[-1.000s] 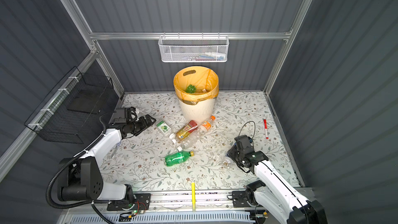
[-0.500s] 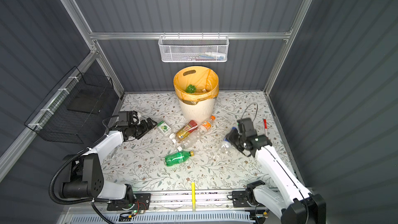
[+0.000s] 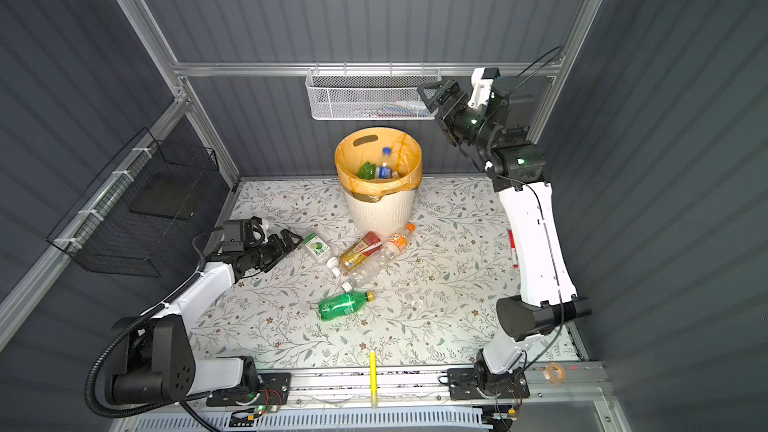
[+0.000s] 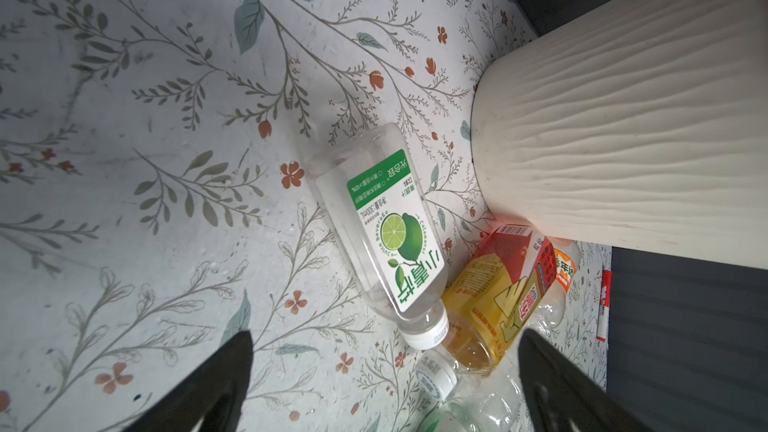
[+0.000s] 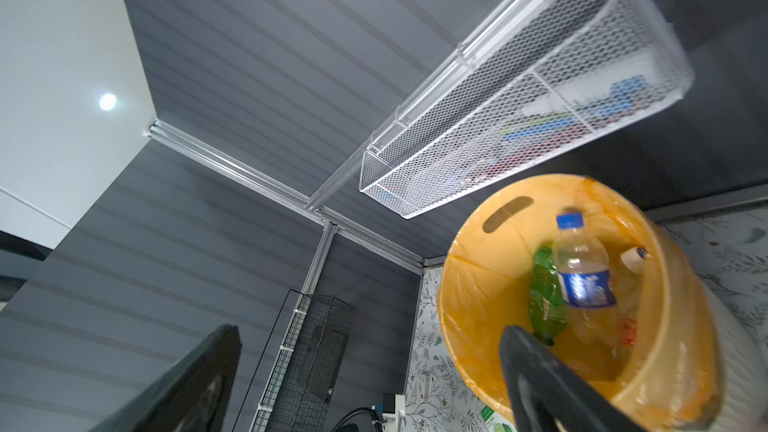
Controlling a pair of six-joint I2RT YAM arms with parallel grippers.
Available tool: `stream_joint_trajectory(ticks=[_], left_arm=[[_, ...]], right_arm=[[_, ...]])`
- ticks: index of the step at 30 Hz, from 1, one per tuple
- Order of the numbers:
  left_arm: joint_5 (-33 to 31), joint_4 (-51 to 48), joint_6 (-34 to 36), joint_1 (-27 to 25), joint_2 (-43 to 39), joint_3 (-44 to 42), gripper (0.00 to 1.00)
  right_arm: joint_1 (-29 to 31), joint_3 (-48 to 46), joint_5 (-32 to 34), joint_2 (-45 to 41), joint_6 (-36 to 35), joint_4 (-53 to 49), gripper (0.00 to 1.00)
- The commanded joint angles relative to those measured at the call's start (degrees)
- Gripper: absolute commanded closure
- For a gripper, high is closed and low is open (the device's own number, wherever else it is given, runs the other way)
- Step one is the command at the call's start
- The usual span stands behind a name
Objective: Throw the plastic bottles in the bin
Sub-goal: 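Lift the Pepsi bottle over the bin and drop it with the right gripper, then grasp the green-labelled lime bottle with the left gripper while the right gripper returns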
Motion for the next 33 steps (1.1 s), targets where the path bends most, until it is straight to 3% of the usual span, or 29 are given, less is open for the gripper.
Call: stream_joint_trajectory(ticks=[1,4,8,12,15,23,33], left_arm=[[1.1,-0.3,-1.0,0.2,0.9,1.1,0.0],[2.5,1.4,-3.2,0.0,2.1,1.1,0.01],[2.5,4.9,-8.4,-2.2,4.3,-0.1,0.01],[-2.6,3.7,-12.1,-8.1,7.4,1.5,0.02],[-6.5,3.5,-16.1,-10.5,10.1,2.8,0.02],[-12.7,-5.5,-18.7,-11.8,15.8,10.8,0.0],[-14.0,-10.2,-18.9,-12.3,20.9,16.9,0.01]], right_arm=[[-2.1,-6.1,-1.4,-3.7,1.1,1.6,0.01],[-3.7,-16.1,0.2,-9.8,-1.7,1.8,0.01],[-4.8,-38.8,7.4,-20.1,-7.3,2.8,0.01],[-5.0,-60.6,11.4,-27.1,-7.5,3.2,0.01],[-5.2,-71.4,13.4,-30.2,-6.4,3.8,0.02],[-5.2,-79.0,13.4,-32.5,-6.5,3.2,0.01],[-5.2,-81.4,10.8,-28.7,-6.4,6.6,0.01]])
